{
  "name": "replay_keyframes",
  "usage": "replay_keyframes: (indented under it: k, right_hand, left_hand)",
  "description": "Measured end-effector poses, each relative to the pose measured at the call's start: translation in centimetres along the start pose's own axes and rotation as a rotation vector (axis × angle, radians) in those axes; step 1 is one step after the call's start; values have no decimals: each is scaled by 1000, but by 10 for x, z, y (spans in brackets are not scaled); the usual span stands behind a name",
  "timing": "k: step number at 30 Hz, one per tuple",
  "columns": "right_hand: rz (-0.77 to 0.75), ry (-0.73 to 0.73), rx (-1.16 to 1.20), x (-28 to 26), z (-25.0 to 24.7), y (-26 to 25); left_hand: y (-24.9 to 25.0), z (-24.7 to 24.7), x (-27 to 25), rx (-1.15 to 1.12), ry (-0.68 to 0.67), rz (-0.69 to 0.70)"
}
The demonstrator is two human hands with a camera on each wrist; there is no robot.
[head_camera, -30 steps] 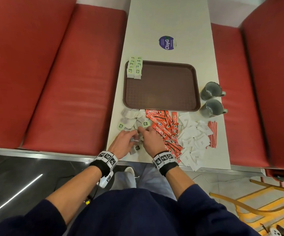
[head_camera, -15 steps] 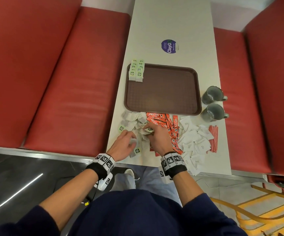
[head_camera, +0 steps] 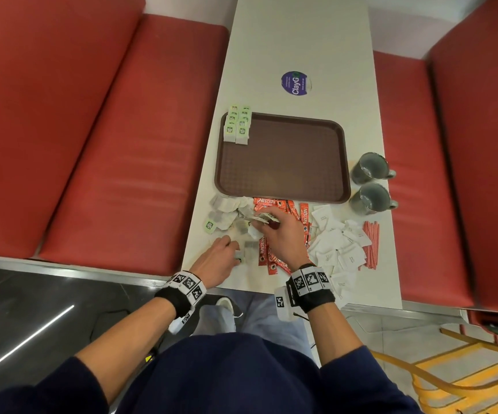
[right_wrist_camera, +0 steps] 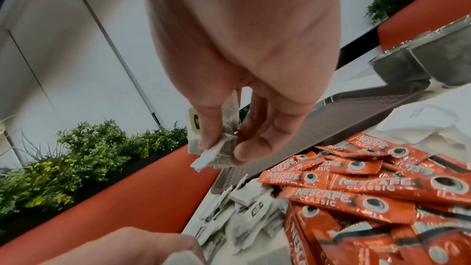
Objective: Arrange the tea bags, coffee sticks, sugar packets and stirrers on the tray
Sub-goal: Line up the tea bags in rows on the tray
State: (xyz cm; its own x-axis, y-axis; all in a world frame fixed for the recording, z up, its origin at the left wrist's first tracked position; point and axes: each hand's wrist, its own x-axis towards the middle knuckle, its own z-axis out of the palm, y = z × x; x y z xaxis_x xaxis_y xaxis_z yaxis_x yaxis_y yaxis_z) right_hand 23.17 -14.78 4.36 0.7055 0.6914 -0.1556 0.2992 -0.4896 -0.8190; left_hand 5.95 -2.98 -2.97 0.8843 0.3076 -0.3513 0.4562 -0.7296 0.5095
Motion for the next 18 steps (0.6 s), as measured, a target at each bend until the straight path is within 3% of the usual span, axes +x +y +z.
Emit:
replay_keyframes:
  k: [5, 10, 15, 18]
  right_hand:
    - [42, -23, 89, -5, -18, -9]
    - [78, -149, 294, -17, -46, -41]
    - [112, -322, 557, -16, -52, -67]
    - [145, -286, 564, -7, -44, -73]
  left_hand:
    - [14, -42, 3, -352, 55, -177]
    - [30, -81, 7, -883, 212, -178]
    - [61, -114, 11, -1432, 168, -180]
    - [72, -125, 14, -1611, 134, -198]
